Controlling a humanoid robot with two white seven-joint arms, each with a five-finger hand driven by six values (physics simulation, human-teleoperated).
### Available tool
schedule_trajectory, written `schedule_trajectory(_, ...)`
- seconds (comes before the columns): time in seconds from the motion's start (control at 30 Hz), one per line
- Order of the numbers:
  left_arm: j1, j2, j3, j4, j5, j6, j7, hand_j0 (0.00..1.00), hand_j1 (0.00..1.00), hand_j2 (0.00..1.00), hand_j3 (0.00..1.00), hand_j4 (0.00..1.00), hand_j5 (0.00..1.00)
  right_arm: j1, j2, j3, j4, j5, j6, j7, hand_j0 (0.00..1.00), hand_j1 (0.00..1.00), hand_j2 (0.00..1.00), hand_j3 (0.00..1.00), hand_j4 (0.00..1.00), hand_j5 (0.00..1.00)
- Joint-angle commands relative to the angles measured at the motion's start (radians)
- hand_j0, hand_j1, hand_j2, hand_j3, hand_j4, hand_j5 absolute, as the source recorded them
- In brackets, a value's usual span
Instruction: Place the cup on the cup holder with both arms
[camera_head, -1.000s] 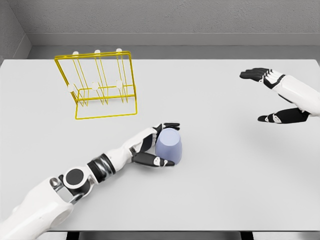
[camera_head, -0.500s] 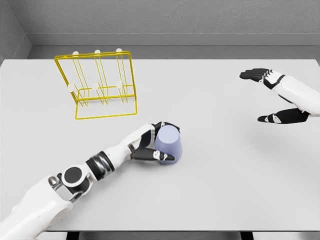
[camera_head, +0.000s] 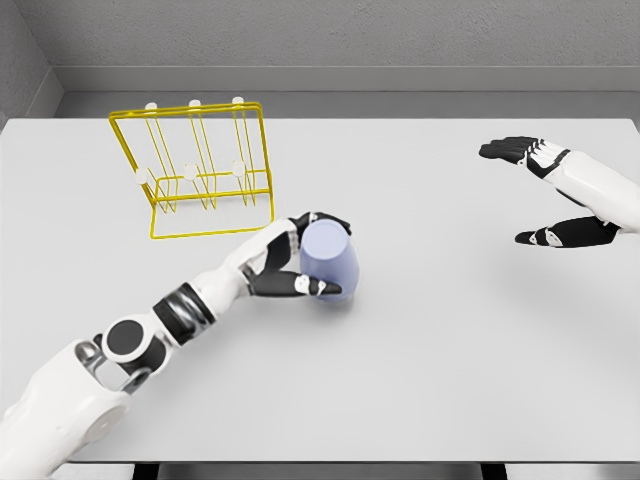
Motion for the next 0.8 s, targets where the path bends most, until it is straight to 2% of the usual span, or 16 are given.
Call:
schedule_trajectory(0.0, 0.0, 0.008, 0.017, -0.01, 0.003, 0.0, 0.0, 0.62, 0.62, 0.62, 0.62, 0.62, 0.62, 0.0, -0.001, 0.0, -0.001, -0.008, 0.003, -0.001, 1.0, 1.0, 1.0, 1.0, 1.0, 1.0)
schedule_trajectory(0.5, -0.008, 0.026, 0.132, -0.037, 0.034, 0.0, 0.0, 0.62, 0.62, 0.62, 0.62, 0.62, 0.62, 0.0, -0.001, 0.0, -0.001, -0.008, 0.003, -0.001, 1.0, 1.0, 1.0, 1.0, 1.0, 1.0)
schedule_trajectory(0.77, -0.009, 0.072, 0.175, -0.051, 0.072, 0.0, 0.0, 0.62, 0.62, 0.62, 0.62, 0.62, 0.62, 0.0, -0.001, 0.0, -0.001, -0.008, 0.003, -0.001, 1.0, 1.0, 1.0, 1.0, 1.0, 1.0)
